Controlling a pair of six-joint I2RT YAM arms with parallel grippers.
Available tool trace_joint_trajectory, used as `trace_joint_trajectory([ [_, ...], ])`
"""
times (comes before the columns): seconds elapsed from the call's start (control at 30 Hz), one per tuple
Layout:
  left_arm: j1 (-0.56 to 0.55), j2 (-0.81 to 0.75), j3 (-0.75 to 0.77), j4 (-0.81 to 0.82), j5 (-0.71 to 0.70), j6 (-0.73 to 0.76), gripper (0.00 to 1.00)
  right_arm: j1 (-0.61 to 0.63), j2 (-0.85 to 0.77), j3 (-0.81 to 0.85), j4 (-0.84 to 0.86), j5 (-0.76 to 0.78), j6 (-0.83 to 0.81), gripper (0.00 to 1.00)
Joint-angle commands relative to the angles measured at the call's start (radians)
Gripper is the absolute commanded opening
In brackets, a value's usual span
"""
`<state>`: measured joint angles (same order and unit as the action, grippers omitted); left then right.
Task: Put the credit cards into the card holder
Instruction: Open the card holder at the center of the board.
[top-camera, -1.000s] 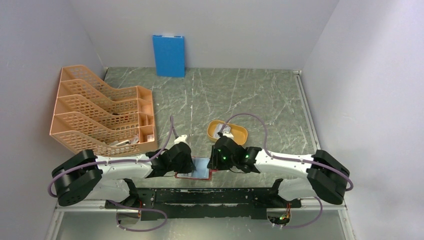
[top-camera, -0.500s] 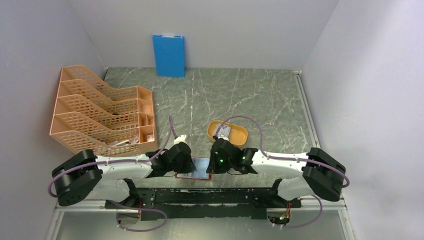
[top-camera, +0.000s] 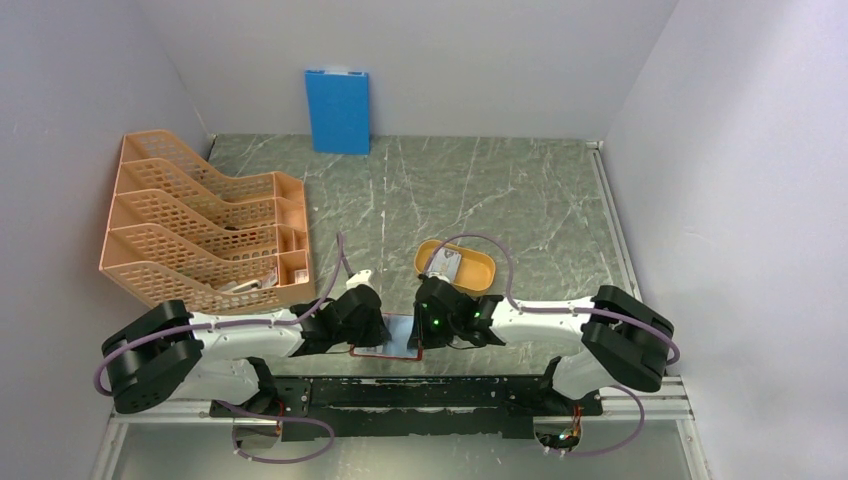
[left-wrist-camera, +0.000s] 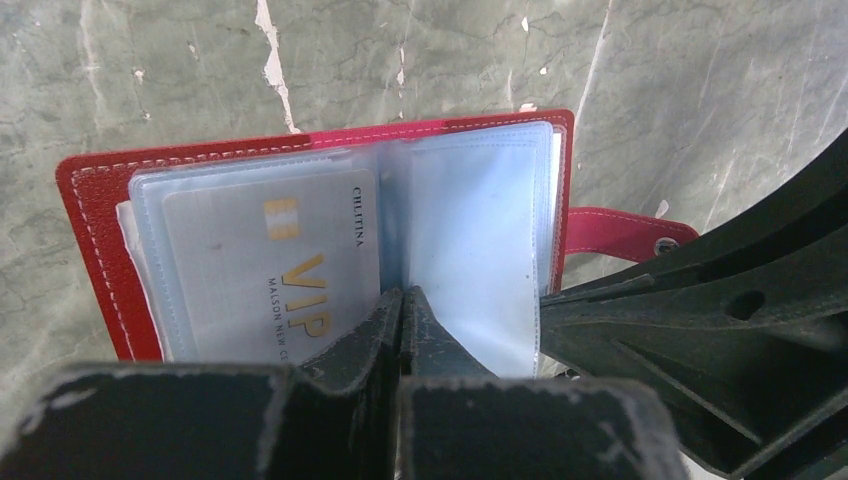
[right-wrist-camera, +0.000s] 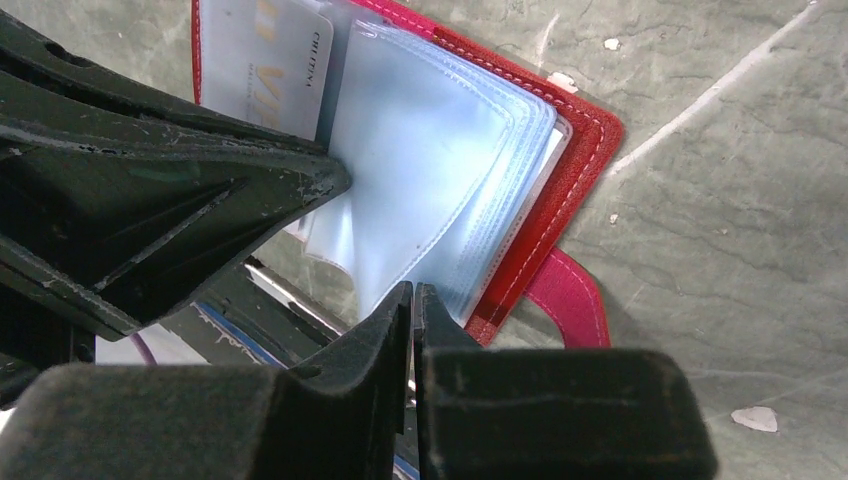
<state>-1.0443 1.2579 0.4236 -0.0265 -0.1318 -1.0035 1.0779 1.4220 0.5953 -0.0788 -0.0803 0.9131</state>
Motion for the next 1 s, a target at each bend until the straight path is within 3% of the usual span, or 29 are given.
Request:
trace_joint_trajectory([
  [0.0, -0.003, -0.008, -0.022, -0.053, -0.032, 0.005, 0.05, 0.009, 0.011, 0.027, 0.028, -0.01, 0.003, 0.1],
  [0.23, -0.003, -0.014, 0.001, -0.076, -0.021, 0.007, 0.06, 0.017, 0.015, 0.048, 0.036, -0.011, -0.001, 0.14],
  [0.63, -0.003, -0.118, 0.059, -0.198, -0.028, 0.021, 0.35, 0.019, 0.05, 0.089, 0.042, -0.007, -0.014, 0.2],
  [0.97, -0.003, -0.269, 0.136, -0.366, -0.091, 0.019, 0.41, 0.019, 0.127, 0.161, 0.062, -0.027, -0.035, 0.22],
])
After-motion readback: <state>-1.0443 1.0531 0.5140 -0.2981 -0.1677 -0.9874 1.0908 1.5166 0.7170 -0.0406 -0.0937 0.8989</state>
